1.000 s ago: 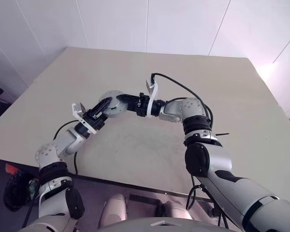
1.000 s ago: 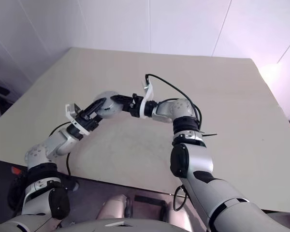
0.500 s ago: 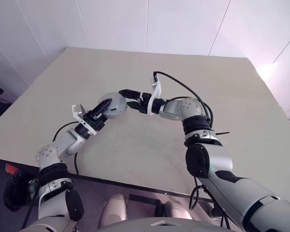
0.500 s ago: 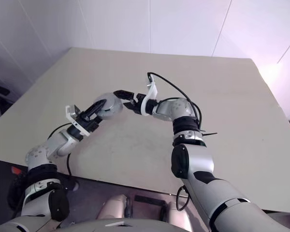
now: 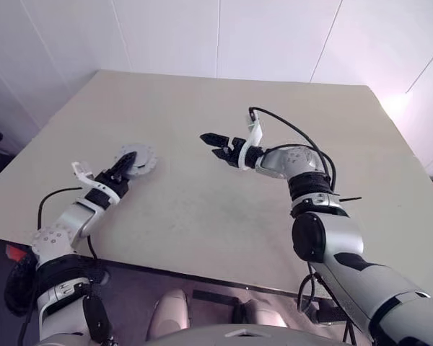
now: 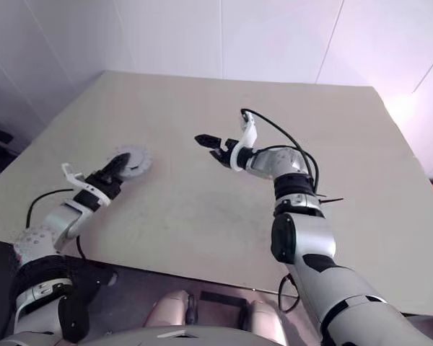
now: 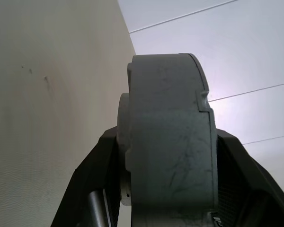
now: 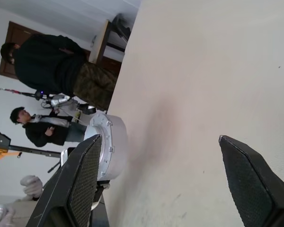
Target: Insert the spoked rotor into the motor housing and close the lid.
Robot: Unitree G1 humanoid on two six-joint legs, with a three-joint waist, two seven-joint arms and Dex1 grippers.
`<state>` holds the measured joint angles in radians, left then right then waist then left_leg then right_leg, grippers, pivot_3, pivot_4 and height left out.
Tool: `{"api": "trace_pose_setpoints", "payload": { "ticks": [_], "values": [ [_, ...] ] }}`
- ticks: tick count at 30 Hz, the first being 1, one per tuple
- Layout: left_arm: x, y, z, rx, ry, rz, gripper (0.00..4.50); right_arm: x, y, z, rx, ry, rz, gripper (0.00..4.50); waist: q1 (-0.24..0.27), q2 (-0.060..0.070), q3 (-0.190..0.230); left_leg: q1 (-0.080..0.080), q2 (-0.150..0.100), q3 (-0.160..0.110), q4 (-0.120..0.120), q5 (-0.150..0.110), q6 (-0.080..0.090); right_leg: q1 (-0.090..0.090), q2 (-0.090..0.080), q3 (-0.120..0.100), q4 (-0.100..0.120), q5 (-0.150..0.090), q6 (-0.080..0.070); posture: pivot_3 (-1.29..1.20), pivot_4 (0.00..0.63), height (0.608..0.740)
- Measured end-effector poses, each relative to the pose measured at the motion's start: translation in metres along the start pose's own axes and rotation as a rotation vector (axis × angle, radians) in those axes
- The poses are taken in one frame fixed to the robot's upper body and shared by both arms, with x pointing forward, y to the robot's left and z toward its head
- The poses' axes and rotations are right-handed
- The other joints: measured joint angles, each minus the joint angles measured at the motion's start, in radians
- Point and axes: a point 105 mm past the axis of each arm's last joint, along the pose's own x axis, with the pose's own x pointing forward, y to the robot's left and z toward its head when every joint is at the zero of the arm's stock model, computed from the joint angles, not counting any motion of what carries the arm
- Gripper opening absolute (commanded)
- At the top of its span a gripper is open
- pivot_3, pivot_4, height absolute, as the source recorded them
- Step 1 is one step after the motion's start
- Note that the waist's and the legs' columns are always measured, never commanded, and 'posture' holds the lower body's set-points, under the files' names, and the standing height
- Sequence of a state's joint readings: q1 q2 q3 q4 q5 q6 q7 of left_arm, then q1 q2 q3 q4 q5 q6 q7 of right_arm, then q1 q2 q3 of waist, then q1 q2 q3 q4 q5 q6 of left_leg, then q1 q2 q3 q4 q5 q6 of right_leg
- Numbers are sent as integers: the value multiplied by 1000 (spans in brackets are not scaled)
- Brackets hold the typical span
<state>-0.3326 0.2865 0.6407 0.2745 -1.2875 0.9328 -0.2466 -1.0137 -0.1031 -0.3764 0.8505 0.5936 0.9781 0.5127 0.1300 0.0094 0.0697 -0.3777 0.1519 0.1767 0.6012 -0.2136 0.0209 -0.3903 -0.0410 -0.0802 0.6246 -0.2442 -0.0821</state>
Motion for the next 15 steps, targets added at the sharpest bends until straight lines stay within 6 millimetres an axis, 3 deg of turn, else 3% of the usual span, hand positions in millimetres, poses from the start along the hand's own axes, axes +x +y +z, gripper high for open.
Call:
{"api": "trace_pose_setpoints", "payload": {
  "ticks": [7,15],
  "values": [
    [-3,2,13,68,-81,60,2092,-7,6,6,-12,-13,38,4472,1,0,0,0,1,0,3,0,0,1,0,0,1,1,1,0,0,740],
    [-8,26,19,29,-142,170,2092,-9,5,5,-5,-15,36,4472,2,-1,0,0,0,0,4,0,1,1,0,0,2,1,1,0,0,740]
  ]
}}
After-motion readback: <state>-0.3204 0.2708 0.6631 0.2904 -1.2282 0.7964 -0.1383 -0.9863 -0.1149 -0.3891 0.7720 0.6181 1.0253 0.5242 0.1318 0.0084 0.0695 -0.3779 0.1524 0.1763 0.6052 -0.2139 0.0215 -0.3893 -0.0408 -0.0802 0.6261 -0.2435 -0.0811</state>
